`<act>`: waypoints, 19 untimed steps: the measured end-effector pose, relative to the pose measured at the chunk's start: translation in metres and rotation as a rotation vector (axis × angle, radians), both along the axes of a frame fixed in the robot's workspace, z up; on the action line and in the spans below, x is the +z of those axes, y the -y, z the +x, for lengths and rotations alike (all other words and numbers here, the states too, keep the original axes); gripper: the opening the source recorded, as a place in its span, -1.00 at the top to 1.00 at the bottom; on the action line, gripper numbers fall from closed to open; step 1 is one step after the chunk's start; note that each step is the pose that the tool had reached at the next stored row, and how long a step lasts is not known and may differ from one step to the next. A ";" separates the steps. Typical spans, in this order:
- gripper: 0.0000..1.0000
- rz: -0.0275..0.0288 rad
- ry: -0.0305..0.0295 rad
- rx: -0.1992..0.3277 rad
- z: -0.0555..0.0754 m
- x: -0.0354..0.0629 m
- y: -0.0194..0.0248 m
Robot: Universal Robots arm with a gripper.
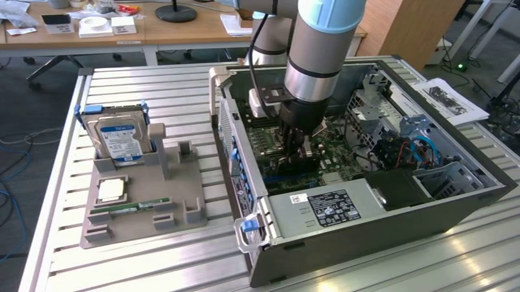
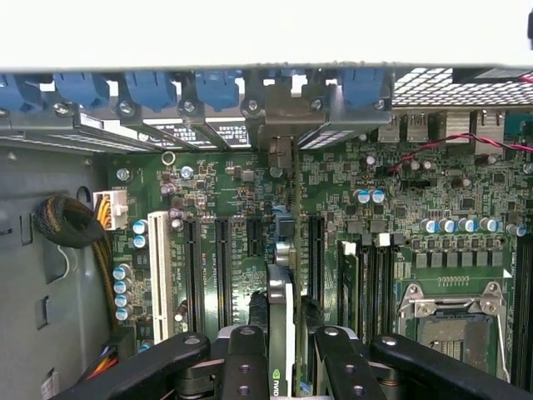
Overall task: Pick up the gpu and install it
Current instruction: 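Insert the gpu into the slot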
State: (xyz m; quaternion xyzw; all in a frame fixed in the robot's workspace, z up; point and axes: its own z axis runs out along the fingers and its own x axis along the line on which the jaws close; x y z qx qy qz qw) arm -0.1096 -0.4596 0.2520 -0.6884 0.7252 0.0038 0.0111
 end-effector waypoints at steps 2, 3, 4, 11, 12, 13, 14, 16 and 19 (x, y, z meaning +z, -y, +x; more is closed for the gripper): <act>0.47 0.0000 0.0000 0.001 0.000 0.0000 0.0000; 0.47 0.0003 -0.0002 0.001 0.000 -0.0001 0.0000; 0.47 0.0002 -0.0001 0.002 0.000 -0.0003 0.0000; 0.47 0.0000 0.0000 0.002 0.000 -0.0008 0.0000; 0.47 0.0000 0.0000 0.002 0.000 -0.0008 0.0000; 0.47 0.0000 0.0001 0.002 0.000 -0.0008 0.0000; 0.47 0.0000 0.0001 0.002 -0.001 -0.0008 0.0000; 0.47 0.0000 0.0002 0.003 -0.001 -0.0008 0.0000; 0.47 0.0000 0.0000 0.003 -0.001 -0.0009 0.0000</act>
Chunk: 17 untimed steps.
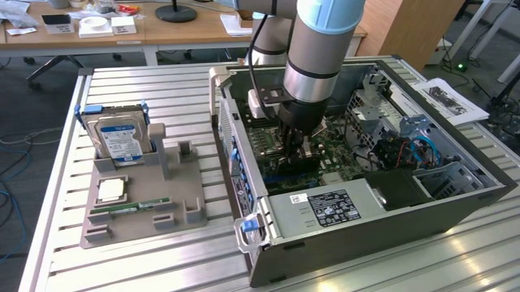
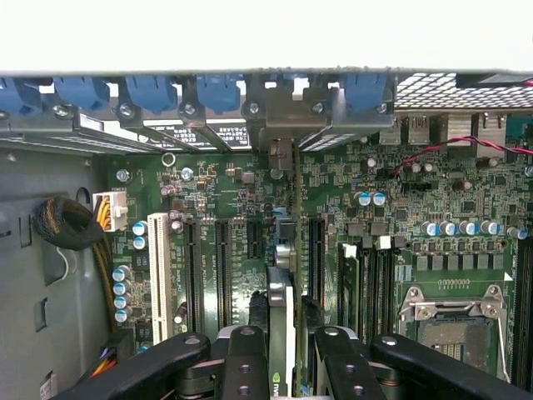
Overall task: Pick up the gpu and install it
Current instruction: 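Insert the gpu into the slot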
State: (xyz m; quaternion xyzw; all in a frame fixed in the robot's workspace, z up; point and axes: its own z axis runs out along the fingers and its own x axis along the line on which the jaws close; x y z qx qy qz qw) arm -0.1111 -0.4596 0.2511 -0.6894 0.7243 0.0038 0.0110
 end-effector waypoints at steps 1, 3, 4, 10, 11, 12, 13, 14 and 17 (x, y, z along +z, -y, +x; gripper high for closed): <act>0.47 -0.0002 -0.0002 0.000 0.000 -0.0001 0.0000; 0.47 -0.0004 -0.0003 0.000 0.000 -0.0004 0.0000; 0.47 0.0000 -0.0003 0.000 0.000 -0.0006 0.0000; 0.47 0.0001 0.0000 0.000 0.000 -0.0006 0.0000; 0.47 0.0001 0.0000 0.000 0.000 -0.0007 0.0000; 0.47 0.0001 0.0000 0.000 0.000 -0.0007 0.0000; 0.47 0.0001 0.0000 0.000 0.000 -0.0006 0.0000; 0.47 0.0000 0.0000 0.000 0.000 -0.0006 0.0000; 0.47 0.0000 0.0000 0.000 0.000 -0.0006 0.0000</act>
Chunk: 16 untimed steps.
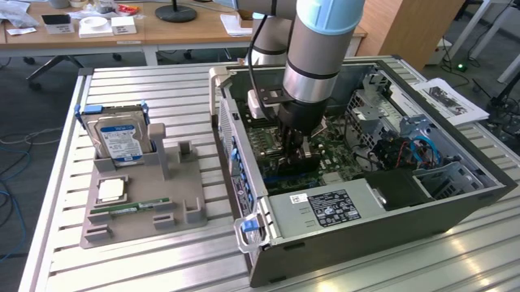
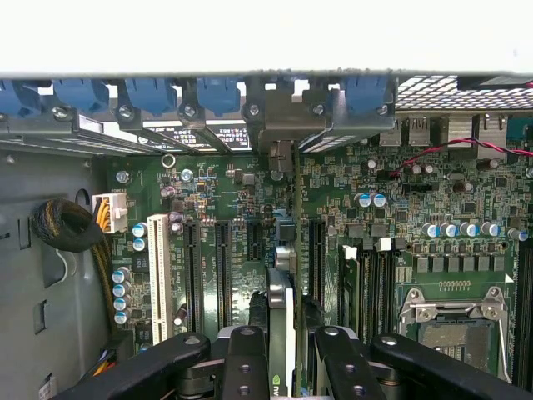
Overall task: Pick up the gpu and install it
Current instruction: 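Insert the gpu into the slot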
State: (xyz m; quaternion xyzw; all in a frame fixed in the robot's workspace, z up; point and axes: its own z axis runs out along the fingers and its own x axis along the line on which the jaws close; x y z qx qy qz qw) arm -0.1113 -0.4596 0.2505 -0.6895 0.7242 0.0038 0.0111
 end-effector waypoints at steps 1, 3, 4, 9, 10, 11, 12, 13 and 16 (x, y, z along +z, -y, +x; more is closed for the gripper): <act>0.47 0.0000 0.0000 0.000 0.000 0.0000 0.0000; 0.47 0.0000 0.0000 0.000 0.000 0.0000 0.0000; 0.47 0.0000 0.0000 0.000 0.000 0.0000 0.0000; 0.34 0.0005 0.0002 0.000 0.000 -0.0002 -0.0001; 0.34 0.0003 0.0002 0.000 0.000 -0.0001 -0.0001; 0.22 0.0001 0.0000 0.000 0.000 -0.0001 0.0000; 0.10 0.0001 0.0000 0.000 0.000 -0.0001 0.0000; 0.10 0.0001 0.0000 0.000 0.000 0.0000 0.0000; -0.14 0.0001 0.0000 0.000 0.000 0.0000 0.0000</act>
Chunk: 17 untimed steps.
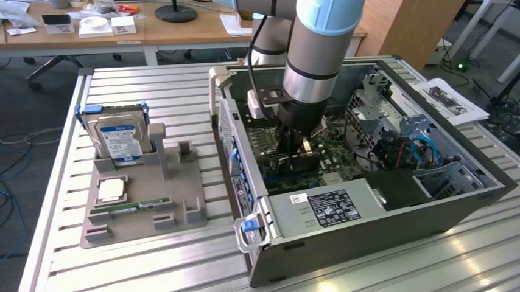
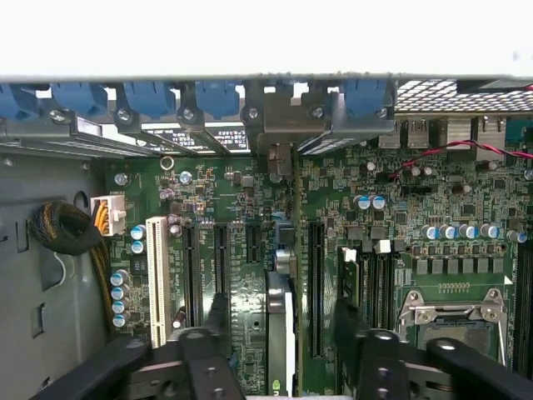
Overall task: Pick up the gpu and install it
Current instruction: 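Insert the gpu into the slot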
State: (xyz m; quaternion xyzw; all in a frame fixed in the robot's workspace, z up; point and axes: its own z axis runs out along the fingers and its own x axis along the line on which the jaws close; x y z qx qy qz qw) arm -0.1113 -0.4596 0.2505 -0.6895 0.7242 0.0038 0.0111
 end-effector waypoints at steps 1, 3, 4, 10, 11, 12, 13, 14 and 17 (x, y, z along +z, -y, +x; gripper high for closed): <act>-0.26 -0.0001 -0.0001 0.000 0.000 0.0000 0.0000; -0.26 -0.0005 -0.0003 0.000 0.000 0.0015 0.0000; -0.26 -0.0003 -0.0002 0.000 0.000 0.0033 0.0000; -0.26 -0.0001 -0.0001 0.000 0.000 0.0259 0.0000; -0.26 -0.0001 0.0000 0.000 0.000 0.0303 0.0000; -0.26 -0.0001 0.0000 0.000 0.000 0.0346 0.0000; -0.26 -0.0001 0.0000 0.000 0.000 0.0387 0.0000; -0.26 0.0001 0.0002 0.000 0.000 0.0427 0.0000; -0.26 0.0000 0.0008 0.000 0.000 0.0545 0.0000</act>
